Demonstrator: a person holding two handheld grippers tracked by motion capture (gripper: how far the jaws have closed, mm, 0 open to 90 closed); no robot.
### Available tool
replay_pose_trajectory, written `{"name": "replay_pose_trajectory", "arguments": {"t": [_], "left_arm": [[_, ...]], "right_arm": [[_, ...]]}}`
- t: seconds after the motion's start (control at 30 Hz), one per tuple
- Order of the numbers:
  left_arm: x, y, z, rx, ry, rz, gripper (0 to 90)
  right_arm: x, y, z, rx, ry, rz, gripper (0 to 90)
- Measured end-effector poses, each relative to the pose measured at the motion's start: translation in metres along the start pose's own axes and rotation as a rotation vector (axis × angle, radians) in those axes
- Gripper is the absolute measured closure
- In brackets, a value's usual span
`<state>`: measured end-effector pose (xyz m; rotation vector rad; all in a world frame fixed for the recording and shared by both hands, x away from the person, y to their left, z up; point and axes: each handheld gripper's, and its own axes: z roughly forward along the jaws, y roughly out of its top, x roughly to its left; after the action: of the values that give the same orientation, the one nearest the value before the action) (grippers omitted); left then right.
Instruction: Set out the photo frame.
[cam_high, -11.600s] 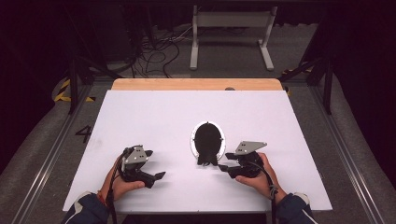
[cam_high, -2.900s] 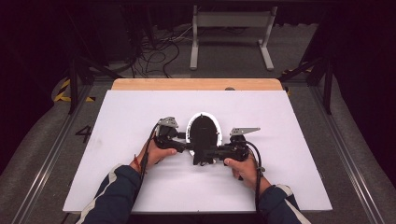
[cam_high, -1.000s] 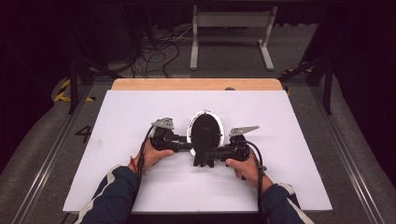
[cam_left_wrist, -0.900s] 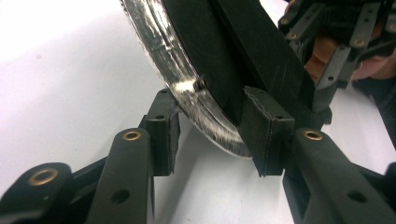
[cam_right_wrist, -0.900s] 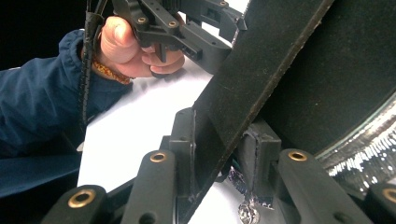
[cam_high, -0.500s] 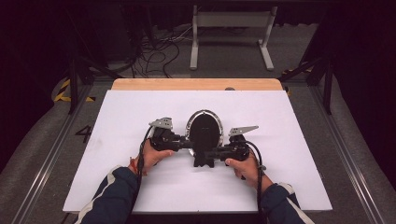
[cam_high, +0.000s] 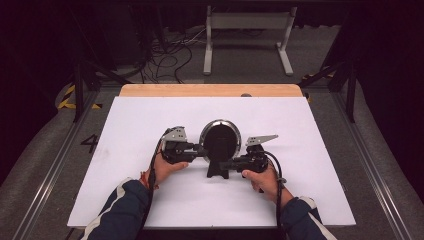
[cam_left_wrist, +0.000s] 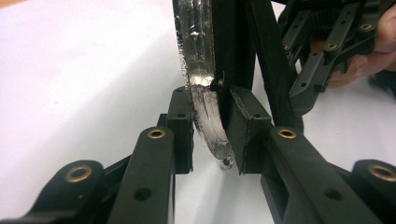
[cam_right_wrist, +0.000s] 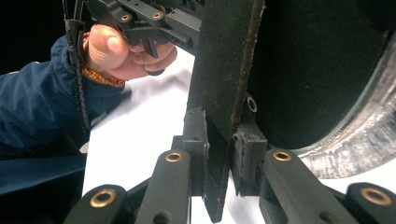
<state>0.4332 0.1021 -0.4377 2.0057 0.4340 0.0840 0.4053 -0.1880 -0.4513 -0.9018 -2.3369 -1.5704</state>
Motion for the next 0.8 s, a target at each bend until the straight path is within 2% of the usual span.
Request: {"name": "replay_pose_trajectory", "arguments": {"t": [0.07,0.2,0.3,0.4,0.63,0.7,0.8], "left_arm": [[-0.001,0.0,0.0,-0.002,0.007,0.01,72.0],[-0.006,0.002,0.002,-0.002,0.057,0.048,70.8],[-0.007,0.002,0.002,-0.008,0.076,0.064,70.3],[-0.011,0.002,0.003,-0.012,0.123,0.1,70.4],[-0.015,0.002,0.003,-0.017,0.187,0.14,70.7],[-0.016,0.002,0.003,-0.015,0.217,0.161,71.0],[-0.015,0.0,0.004,-0.013,0.242,0.158,73.7]], "right_arm": [[0.0,0.0,0.0,0.0,0.0,-0.001,78.2],[0.003,0.0,-0.002,0.001,-0.007,-0.005,78.2],[0.005,0.001,-0.003,0.003,-0.008,-0.003,78.2],[0.005,0.001,-0.003,0.006,-0.011,-0.003,78.0],[0.006,0.003,-0.003,0.017,-0.018,-0.013,77.6],[0.007,0.003,-0.003,0.023,-0.024,-0.019,77.3],[0.007,0.003,-0.003,0.036,-0.037,-0.028,76.1]]}}
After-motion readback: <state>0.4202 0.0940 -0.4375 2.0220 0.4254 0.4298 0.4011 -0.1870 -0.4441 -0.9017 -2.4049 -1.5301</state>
